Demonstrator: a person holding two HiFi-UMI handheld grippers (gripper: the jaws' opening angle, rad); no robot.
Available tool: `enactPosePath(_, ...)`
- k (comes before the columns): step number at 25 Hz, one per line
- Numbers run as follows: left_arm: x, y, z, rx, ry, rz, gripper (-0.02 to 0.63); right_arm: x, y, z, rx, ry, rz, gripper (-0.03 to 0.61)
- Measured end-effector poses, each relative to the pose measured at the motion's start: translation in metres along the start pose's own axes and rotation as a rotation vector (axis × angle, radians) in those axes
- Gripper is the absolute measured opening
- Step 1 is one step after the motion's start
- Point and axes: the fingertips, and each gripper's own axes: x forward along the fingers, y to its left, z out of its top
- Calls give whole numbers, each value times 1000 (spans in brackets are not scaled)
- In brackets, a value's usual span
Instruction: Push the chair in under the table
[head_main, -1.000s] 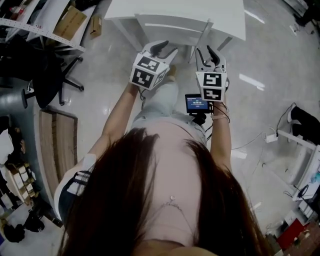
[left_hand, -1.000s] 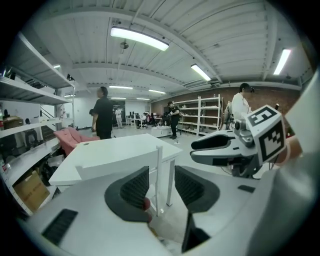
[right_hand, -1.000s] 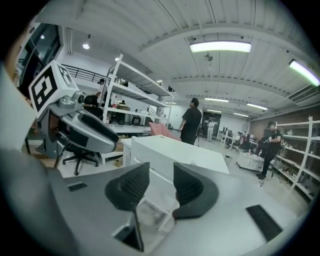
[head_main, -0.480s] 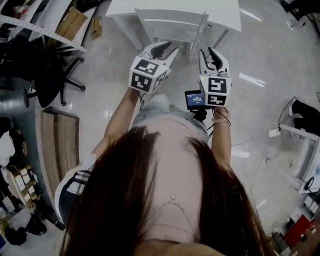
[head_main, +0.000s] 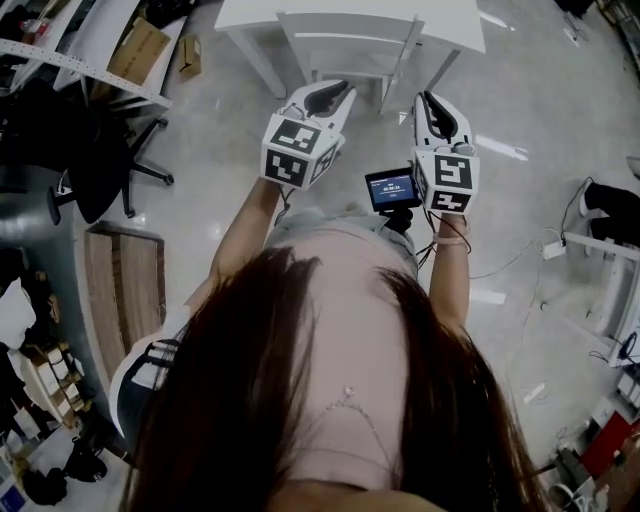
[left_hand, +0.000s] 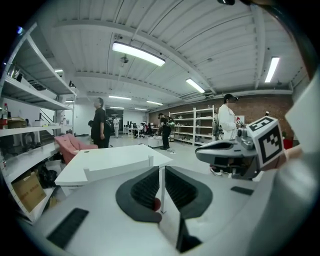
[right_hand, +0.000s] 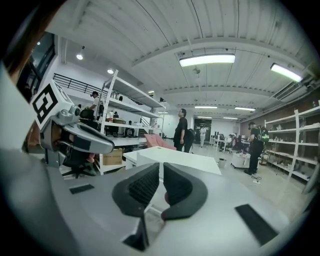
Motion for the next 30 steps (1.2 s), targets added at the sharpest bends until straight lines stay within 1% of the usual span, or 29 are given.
enactPosePath(4, -30, 15, -4, -15, -16, -9, 21, -7, 27, 14, 19, -4, -10, 30)
enactPosePath(10, -76, 36, -3, -24, -81, -12, 8, -21, 69, 36, 0, -2, -55, 20)
enactPosePath(15, -118, 60, -11, -94, -98, -35, 8, -30, 104, 52, -36, 7, -102, 20)
enactPosePath(21, -171, 84, -38, -278, -93, -139, 8, -45, 147, 56, -44, 25, -163, 20)
enactPosePath(25, -193, 89, -60, -408, -87, -207, 8, -55, 170, 51, -29, 41, -177, 20)
enactPosePath(27, -205, 87, -67, -483, -99, -252, 8, -60, 177, 49, -21, 50, -181, 20)
enactPosePath(30, -229, 88, -73, -599, -141, -319, 8, -67, 179, 44, -1, 66, -201, 20)
